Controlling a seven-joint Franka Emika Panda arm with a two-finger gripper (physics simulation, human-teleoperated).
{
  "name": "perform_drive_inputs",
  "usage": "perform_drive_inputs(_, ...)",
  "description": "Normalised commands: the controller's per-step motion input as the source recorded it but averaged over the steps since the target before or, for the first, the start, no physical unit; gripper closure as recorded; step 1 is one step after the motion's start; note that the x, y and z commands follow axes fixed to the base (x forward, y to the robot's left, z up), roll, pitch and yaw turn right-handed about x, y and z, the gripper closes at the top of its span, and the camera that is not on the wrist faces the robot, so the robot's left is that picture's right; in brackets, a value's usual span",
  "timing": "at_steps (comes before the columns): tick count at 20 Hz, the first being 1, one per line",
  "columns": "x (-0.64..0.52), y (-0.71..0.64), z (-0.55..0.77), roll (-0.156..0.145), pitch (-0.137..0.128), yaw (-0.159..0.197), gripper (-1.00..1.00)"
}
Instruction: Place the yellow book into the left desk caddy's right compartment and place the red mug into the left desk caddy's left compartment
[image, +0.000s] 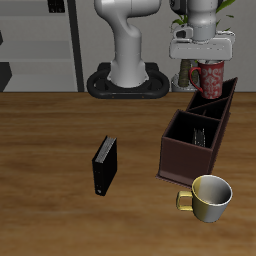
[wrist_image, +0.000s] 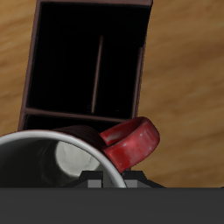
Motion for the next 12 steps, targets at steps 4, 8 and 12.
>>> perform_drive_inputs(4,0.03,0.12,-0.12,0.015,0.014,0.01,1.0)
perform_drive_inputs(8,0.0,0.08,-0.17,0.004,0.022,0.01,1.0)
perform_drive_inputs(12,0.02,-0.01,-0.12,-0.018,0.014,0.012,1.0)
